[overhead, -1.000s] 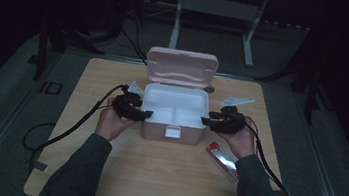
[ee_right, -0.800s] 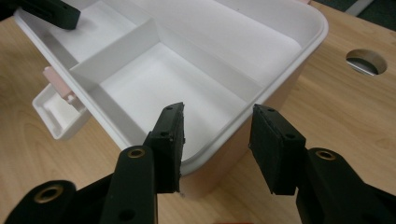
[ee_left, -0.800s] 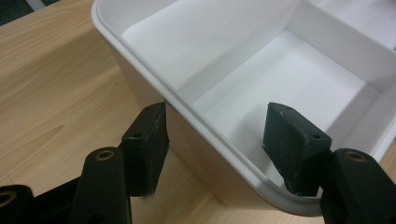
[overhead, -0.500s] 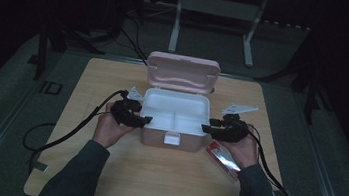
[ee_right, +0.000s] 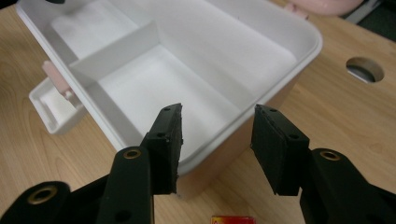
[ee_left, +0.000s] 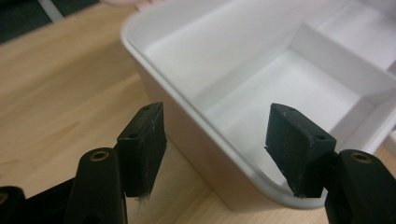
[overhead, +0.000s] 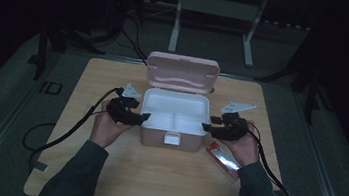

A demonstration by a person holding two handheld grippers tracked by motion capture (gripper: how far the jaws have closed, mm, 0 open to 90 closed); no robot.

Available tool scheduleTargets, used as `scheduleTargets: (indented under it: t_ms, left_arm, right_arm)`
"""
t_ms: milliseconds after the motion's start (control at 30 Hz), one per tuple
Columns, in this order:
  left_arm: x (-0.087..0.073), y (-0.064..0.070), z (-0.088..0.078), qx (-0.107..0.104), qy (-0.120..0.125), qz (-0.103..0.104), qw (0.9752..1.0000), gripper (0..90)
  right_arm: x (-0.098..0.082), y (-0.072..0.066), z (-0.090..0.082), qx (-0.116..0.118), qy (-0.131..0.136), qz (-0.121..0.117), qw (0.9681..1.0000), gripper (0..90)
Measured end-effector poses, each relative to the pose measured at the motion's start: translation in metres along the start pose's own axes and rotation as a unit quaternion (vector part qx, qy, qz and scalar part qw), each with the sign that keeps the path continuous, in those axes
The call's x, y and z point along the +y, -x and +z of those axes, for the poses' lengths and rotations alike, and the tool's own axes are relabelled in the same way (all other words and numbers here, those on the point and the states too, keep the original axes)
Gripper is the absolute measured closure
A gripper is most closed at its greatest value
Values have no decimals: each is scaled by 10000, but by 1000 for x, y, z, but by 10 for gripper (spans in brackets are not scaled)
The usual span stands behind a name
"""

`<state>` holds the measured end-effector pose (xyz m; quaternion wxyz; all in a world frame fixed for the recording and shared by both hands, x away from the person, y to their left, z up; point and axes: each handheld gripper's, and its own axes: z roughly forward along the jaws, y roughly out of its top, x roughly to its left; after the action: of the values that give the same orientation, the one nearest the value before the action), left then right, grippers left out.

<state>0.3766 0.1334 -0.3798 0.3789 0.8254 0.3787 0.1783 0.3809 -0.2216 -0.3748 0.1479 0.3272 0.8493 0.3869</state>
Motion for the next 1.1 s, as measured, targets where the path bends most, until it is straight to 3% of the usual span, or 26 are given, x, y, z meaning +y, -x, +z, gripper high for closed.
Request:
scheduleTargets:
  t_ms: [100, 200, 300, 500, 667, 833, 1100]
  left_arm:
    - [-1, -1, -10, 78, 93, 64, 9999, 375]
    - [-5, 0, -21, 80, 171, 151, 9997, 376]
    - [-14, -1, -29, 39, 258, 95, 9996, 379]
    - [-30, 0, -41, 104, 211, 206, 9995, 379]
    - [-38, 2, -43, 137, 187, 303, 9993, 378]
    - [-48, 4, -44, 108, 165, 246, 9995, 378]
    - [-56, 5, -42, 33, 70, 250, 9997, 375]
  right_arm:
    - [4, 1, -3, 0, 71, -55, 10000, 545]
    - [9, 0, -4, 109, 7, -347, 9993, 563]
    - [14, 0, -3, 174, 1, -513, 9985, 564]
    - [24, 4, -1, 390, 15, -513, 9979, 577]
    - [32, 6, 1, 495, -79, -723, 9961, 695]
    - [40, 8, 6, 693, -103, -822, 9942, 670]
    - [52, 9, 10, 741, -117, -996, 9922, 632]
